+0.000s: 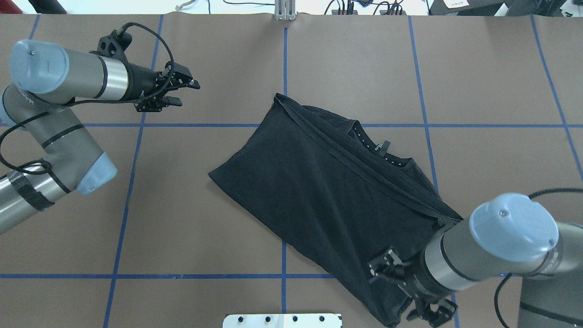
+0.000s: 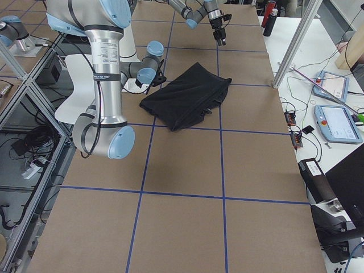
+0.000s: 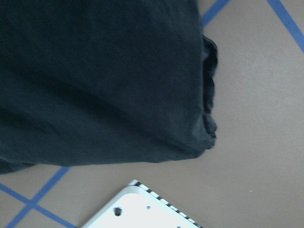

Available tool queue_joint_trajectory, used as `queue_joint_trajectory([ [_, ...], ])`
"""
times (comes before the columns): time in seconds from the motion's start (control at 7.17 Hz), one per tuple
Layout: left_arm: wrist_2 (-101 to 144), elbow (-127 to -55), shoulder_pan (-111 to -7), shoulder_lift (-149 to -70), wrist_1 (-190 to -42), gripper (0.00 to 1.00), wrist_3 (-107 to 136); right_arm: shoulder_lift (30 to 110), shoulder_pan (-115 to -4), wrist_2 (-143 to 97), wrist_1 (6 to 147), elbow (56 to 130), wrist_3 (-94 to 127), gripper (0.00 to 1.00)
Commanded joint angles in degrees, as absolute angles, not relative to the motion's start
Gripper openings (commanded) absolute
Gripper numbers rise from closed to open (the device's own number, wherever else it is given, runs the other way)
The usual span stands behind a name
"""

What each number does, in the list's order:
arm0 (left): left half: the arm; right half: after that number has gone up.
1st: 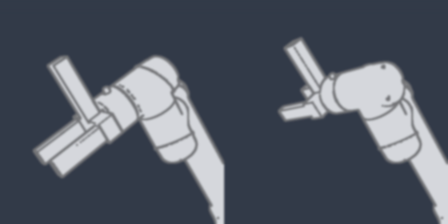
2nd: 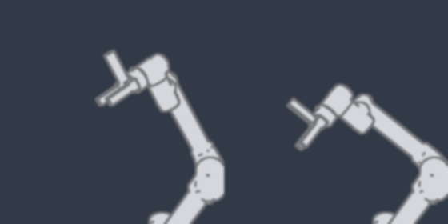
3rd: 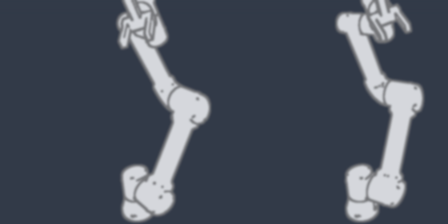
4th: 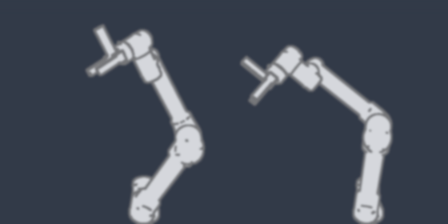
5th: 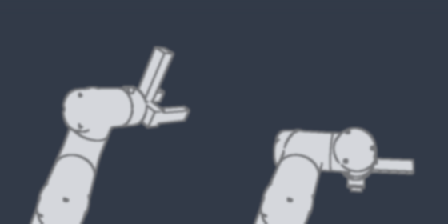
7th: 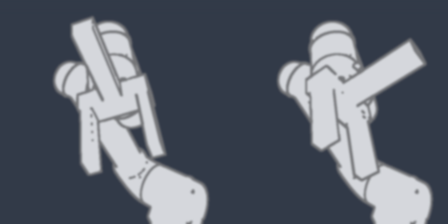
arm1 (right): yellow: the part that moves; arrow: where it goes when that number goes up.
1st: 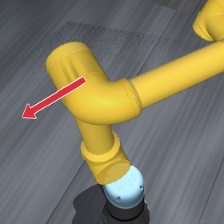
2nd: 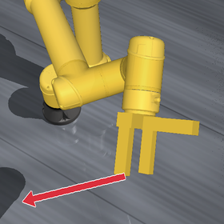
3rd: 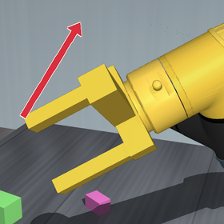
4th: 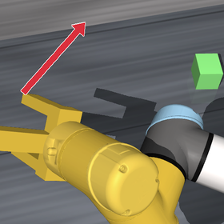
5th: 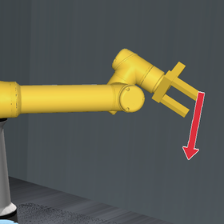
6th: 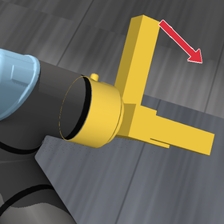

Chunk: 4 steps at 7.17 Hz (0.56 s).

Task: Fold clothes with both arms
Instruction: 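Bring the left gripper to the shirt's side edge while the right gripper holds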

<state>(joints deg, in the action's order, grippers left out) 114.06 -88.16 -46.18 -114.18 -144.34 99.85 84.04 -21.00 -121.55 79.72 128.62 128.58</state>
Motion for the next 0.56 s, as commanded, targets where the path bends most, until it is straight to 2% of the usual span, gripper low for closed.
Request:
queue_joint_trajectory([
  [0.0,107.19,-96.47,-34.95,-111.36,-134.12,0.77,107.38,74.84,-33.97,-121.82,79.72,121.68,127.80,1.00],
  [0.14,102.88,-97.55,-30.54,-111.53,-128.29,0.77,107.66,72.88,-36.97,-121.64,79.72,119.99,123.88,1.00],
  [0.42,102.13,-96.16,-28.57,-111.80,-127.97,0.75,107.67,72.60,-38.14,-121.47,79.72,117.96,118.66,1.00],
])
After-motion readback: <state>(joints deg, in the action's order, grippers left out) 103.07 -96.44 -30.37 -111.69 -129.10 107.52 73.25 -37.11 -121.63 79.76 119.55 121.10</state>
